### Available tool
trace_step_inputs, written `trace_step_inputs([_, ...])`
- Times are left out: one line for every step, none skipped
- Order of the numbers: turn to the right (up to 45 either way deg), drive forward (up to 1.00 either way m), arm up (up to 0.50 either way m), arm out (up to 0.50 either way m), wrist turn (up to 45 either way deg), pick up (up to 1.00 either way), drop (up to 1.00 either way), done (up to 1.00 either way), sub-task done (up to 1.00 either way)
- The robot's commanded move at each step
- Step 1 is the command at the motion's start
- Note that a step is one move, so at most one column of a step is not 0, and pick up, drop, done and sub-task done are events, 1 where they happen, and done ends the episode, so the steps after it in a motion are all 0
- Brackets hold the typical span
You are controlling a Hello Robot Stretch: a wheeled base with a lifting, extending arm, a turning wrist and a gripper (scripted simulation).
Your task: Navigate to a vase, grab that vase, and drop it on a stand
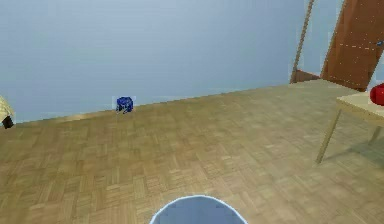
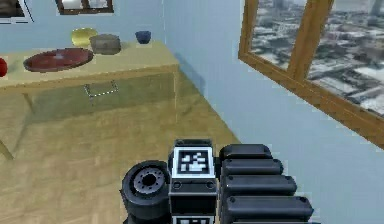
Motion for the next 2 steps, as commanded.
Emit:
trace_step_inputs([18.0,0.00,0.00,0.00,0.0,0.00,0.00,0.00,0.00])
trace_step_inputs([-45.0,0.00,0.00,0.00,0.0,0.00,0.00,0.00,0.00])
